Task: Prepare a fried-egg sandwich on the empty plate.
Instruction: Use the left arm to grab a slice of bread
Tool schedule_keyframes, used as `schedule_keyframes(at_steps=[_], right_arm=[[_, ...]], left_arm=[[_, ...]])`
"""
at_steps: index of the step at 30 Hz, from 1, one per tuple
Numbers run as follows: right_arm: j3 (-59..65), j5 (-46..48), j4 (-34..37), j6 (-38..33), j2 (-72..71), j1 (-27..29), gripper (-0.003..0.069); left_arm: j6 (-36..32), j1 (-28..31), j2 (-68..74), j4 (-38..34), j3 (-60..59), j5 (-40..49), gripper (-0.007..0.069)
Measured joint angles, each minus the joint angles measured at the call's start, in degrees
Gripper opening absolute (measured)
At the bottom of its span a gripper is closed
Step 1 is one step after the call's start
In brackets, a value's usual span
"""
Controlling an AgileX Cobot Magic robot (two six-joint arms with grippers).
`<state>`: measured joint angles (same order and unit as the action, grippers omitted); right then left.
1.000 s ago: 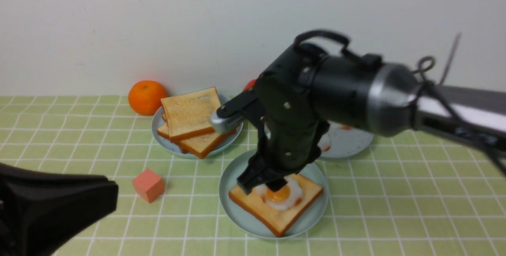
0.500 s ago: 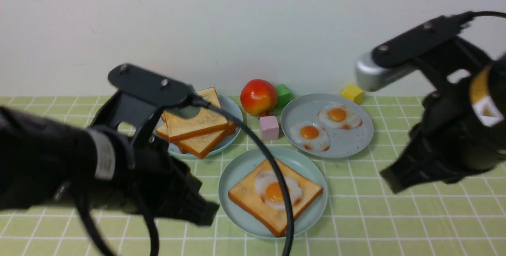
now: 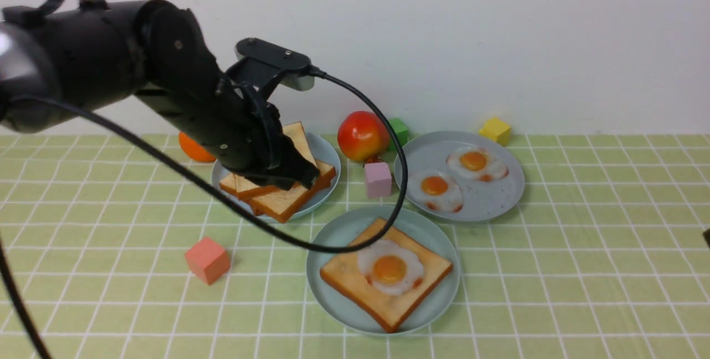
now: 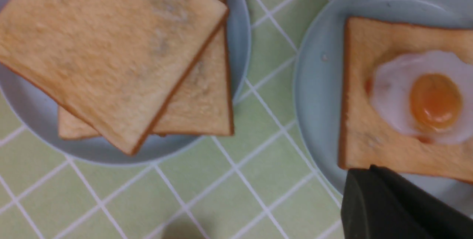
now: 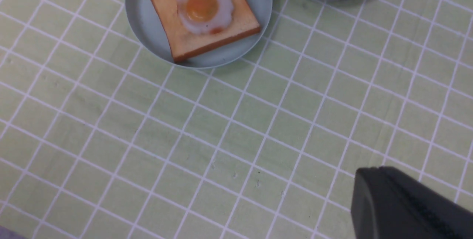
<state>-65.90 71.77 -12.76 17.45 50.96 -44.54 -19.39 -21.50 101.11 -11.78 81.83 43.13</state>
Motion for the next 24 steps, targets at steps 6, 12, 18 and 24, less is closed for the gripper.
schedule_keyframes(at_steps=[6, 12, 18, 24], right_arm=[[0.0, 0.24, 0.0, 0.0, -3.07, 0.0, -0.0003], [0.0, 0.53, 0.0, 0.11, -3.43, 0.0, -0.0001], [0.0, 0.53, 0.0, 0.21, -3.43, 0.0, 0.0003], [0.0, 0.69, 0.0, 0.21, -3.43, 0.0, 0.0003]], left_arm=[[0.29, 1.11, 9.33, 6.92, 9.31, 0.22, 0.0134], [0.29, 1.11, 13.0, 16.43, 11.02, -1.93, 0.0347], [0.04, 1.16, 14.04, 18.36, 11.2, -1.6, 0.0539], [-1.6, 1.16, 16.61, 20.2, 11.25, -3.61, 0.0568]])
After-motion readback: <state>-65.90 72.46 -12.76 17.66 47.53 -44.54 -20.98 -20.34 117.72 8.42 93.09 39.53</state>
